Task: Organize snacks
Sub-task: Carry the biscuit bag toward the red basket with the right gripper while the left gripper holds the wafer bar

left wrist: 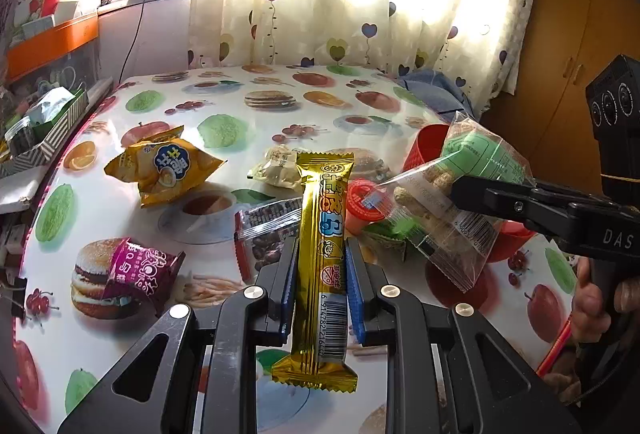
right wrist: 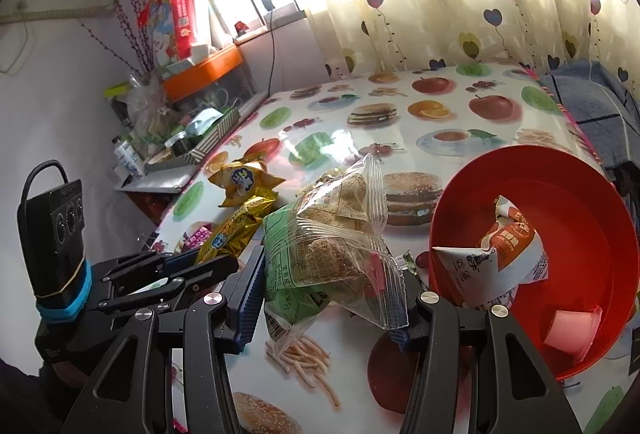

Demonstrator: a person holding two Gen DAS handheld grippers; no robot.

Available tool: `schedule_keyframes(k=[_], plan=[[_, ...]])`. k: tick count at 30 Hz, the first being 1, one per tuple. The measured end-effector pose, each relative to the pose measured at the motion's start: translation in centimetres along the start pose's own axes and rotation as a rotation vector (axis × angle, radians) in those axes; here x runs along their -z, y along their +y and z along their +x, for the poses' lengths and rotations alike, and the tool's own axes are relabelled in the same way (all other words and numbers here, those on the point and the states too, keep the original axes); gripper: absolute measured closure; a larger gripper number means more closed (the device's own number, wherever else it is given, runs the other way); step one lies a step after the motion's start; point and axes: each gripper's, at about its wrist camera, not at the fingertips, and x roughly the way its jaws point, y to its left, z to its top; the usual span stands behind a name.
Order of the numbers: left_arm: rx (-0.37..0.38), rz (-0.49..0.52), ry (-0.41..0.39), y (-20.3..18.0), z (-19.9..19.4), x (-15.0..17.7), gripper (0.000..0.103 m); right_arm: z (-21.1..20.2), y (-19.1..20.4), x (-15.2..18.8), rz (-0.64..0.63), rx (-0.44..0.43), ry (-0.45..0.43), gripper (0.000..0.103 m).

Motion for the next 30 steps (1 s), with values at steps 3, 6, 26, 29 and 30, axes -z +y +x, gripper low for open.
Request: schedule_keyframes(k=[3,6,26,29,30], plan=[[0.01,0.006,-0.004,-0.4,0.2,-0.5,0.08,-0.3,-0.4,0.1,0.005,0.009,-0.002,0.053],[0.019,0.008,-0.006,-0.9,0.5,-0.8,0.08,-0.6,-0.6,0.1,0.005,0.017,-0.006,0.053],[0.069,0.037,-0.006,-3.2,1.7,-2.5,0.08,-2.1,-2.6,-0.1,0.037,0.058,-0.039,0.053],[0.075,0.044,-0.006,-3.7,1.9,-2.9,0.08,-2.5,-3.2,-0.1,0.048,0.066,-0.046,0.053],[0.075,0.047,-0.005,-3.9,2.0,-3.0,0.08,-2.6,-3.4,-0.1,0.051,0.069,-0.048,0.053]])
